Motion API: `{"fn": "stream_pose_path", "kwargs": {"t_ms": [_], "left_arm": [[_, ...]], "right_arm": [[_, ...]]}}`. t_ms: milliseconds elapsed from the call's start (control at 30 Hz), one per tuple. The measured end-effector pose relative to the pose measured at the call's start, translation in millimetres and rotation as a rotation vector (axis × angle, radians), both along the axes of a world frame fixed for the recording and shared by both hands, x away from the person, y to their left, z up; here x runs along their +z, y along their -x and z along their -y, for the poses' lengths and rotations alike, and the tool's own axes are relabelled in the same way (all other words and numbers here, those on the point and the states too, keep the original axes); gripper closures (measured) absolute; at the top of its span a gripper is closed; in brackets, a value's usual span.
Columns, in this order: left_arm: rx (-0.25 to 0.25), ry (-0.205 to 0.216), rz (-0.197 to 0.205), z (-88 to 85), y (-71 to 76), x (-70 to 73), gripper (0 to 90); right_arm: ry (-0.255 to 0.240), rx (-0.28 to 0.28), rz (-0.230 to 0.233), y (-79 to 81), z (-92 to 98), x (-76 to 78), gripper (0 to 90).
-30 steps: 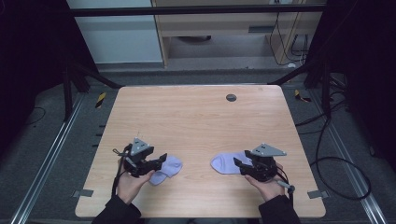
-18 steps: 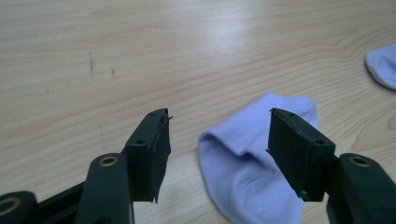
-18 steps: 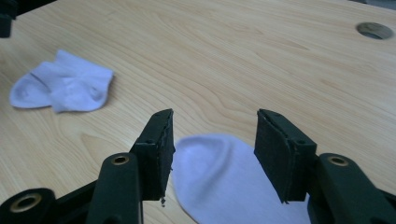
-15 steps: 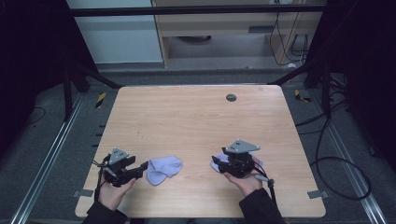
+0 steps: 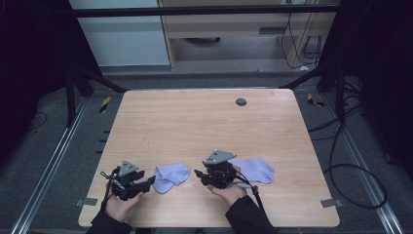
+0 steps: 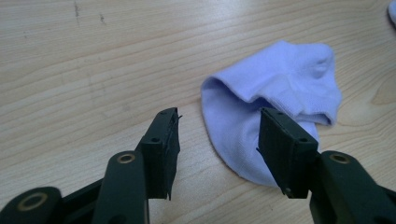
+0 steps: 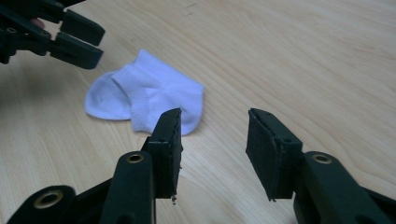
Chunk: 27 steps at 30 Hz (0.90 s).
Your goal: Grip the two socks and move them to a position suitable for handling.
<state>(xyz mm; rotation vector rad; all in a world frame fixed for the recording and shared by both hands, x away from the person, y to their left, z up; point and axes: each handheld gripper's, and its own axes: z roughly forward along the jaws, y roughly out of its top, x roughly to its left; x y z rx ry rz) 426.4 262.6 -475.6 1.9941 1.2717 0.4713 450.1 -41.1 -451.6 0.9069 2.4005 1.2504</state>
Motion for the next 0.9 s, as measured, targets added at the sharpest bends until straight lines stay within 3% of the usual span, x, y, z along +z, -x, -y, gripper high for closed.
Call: {"fn": "stream_pose_path", "kwargs": {"t_ms": [267,600,900], "left_arm": [[-0.017,-0.017,-0.023,4.2,-1.2,-5.9,53.2],[-0.045,-0.048,-0.055,11.6,-3.8,-13.1,57.7],[-0.058,-0.057,-0.074,14.8,-4.9,-15.7,67.3]], "right_arm": [[0.035,0.048,-0.033,-3.9,-30.0,-15.1,60.7],[0.061,0.076,-0.072,-5.5,-51.7,-32.1,62.1],[0.097,0.126,-0.078,-5.8,-76.0,-44.6,66.2]]}}
